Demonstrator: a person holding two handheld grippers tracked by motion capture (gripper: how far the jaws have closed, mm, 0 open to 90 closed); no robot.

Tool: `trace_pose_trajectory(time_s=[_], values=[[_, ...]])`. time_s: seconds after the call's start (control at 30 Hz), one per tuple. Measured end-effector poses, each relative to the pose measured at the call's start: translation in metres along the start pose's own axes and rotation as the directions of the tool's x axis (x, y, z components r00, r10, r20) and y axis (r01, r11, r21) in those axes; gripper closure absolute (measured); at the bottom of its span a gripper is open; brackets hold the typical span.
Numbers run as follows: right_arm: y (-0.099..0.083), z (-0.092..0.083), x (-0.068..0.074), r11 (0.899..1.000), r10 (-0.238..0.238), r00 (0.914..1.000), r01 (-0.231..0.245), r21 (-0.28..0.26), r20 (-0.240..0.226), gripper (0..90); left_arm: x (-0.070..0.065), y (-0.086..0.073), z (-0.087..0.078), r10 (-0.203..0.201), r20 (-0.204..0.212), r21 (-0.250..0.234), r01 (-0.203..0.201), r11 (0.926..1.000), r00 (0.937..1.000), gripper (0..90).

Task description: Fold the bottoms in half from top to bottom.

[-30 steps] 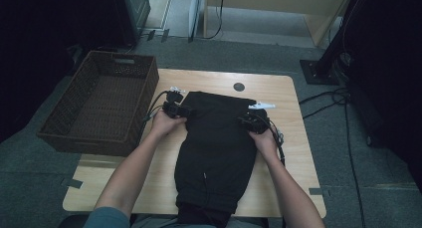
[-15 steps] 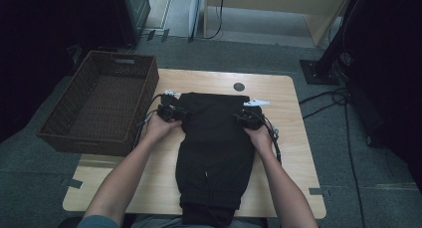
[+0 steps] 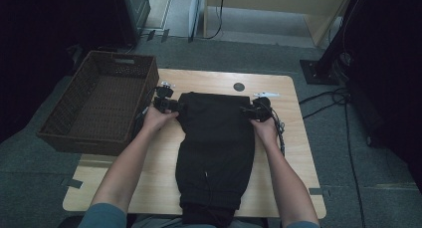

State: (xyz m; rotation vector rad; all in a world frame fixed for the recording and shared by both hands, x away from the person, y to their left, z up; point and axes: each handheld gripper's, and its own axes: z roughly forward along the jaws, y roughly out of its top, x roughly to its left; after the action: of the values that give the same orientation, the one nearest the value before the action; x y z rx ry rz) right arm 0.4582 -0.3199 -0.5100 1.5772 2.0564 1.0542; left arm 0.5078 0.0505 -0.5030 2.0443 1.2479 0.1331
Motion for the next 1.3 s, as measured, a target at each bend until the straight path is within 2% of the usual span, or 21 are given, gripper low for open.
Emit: trace_pose_trajectory(time_s=[0.07,0.23,0.3,0.4,0.5,0.57,0.6,0.67,0.7,0.73,0.83,0.9,0.93,0.97,1.03,1.07,1.1,1.2,1.27,1.3], values=[[0.002,0.004,-0.001,1.0,0.002,1.0,-0.002,0.008,0.004,43.7,-0.001,0.0,0.002,-0.008,0.004,-0.009,0.008,0.9999,1.0,36.9],[0.002,0.013,0.003,1.0,-0.009,0.9999,0.009,-0.001,0.015,42.8,-0.008,0.001,0.006,0.005,0.03,-0.009,-0.005,0.9999,0.9995,39.5],[0.001,0.016,0.008,1.0,-0.019,0.9997,0.019,-0.02,0.013,43.5,-0.013,0.0,0.008,0.03,0.042,-0.01,-0.029,0.9995,0.9987,41.7],[0.0,0.02,0.019,0.998,-0.058,0.9983,0.058,-0.026,0.002,48.8,-0.022,-0.001,0.012,0.068,0.048,-0.009,-0.068,0.9977,0.9965,48.8],[0.0,0.023,0.032,0.995,-0.096,0.9953,0.096,-0.025,-0.012,56.9,-0.027,-0.004,0.014,0.085,0.079,-0.006,-0.085,0.9964,0.9932,63.3],[0.001,0.023,0.038,0.994,-0.105,0.9939,0.105,-0.016,-0.033,69.2,-0.03,-0.005,0.015,0.088,0.097,0.003,-0.088,0.9961,0.9914,75.1],[0.001,0.023,0.039,0.996,-0.093,0.9948,0.093,-0.005,-0.043,76.4,-0.031,-0.005,0.015,0.086,0.099,0.012,-0.088,0.996,0.9913,79.6],[0.004,0.02,0.039,0.998,-0.047,0.9964,0.05,0.038,-0.07,81.7,-0.031,-0.001,0.015,0.027,0.148,0.033,-0.032,0.9989,0.9886,82.5],[0.004,0.02,0.039,0.998,-0.047,0.9964,0.05,0.038,-0.07,81.7,-0.031,-0.001,0.015,0.027,0.148,0.033,-0.032,0.9989,0.9886,83.2],[0.008,0.015,0.035,0.999,-0.019,0.9975,0.022,0.045,-0.069,83.4,-0.033,0.008,0.008,0.029,0.141,-0.004,-0.029,0.9996,0.9896,83.6],[0.024,0.002,0.027,1.0,0.017,0.9977,-0.016,0.013,-0.066,83.6,-0.035,0.031,-0.005,0.039,0.127,-0.025,-0.036,0.999,0.9911,83.8],[0.043,-0.011,0.024,1.0,0.007,0.9981,-0.008,-0.026,-0.061,83.7,-0.039,0.049,-0.018,0.065,0.105,-0.07,-0.058,0.9959,0.9923,83.7],[0.055,-0.018,0.024,0.999,-0.004,0.9985,0.002,-0.048,-0.055,83.7,-0.039,0.049,-0.018,0.065,0.105,-0.07,-0.058,0.9959,0.9923,83.8],[0.069,-0.029,0.024,0.996,-0.022,0.9986,0.018,-0.091,-0.048,83.6,-0.044,0.069,-0.039,0.081,0.076,-0.178,-0.066,0.9818,0.9938,83.8],[0.088,-0.046,0.026,0.984,-0.026,0.9986,0.018,-0.177,-0.046,83.4,-0.047,0.079,-0.054,0.09,0.052,-0.266,-0.073,0.9612,0.9946,83.7],[0.096,-0.055,0.028,0.976,-0.025,0.9988,0.015,-0.218,-0.043,83.1,-0.047,0.079,-0.054,0.09,0.052,-0.266,-0.073,0.9612,0.9946,83.7],[0.102,-0.062,0.03,0.97,-0.04,0.9983,0.029,-0.241,-0.042,82.9,-0.051,0.083,-0.066,0.122,0.025,-0.298,-0.109,0.9484,0.9923,83.6],[0.1,-0.066,0.037,0.974,-0.097,0.9952,0.092,-0.207,-0.013,82.9,-0.053,0.076,-0.07,0.143,0.037,-0.271,-0.128,0.954,0.989,83.6],[0.088,-0.069,0.042,0.974,-0.131,0.9913,0.128,-0.185,-0.006,82.9,-0.055,0.064,-0.074,0.16,0.058,-0.269,-0.139,0.953,0.9854,83.6],[0.082,-0.072,0.044,0.972,-0.149,0.9888,0.145,-0.184,-0.009,82.9,-0.057,0.057,-0.077,0.161,0.068,-0.258,-0.139,0.956,0.9846,83.6]])
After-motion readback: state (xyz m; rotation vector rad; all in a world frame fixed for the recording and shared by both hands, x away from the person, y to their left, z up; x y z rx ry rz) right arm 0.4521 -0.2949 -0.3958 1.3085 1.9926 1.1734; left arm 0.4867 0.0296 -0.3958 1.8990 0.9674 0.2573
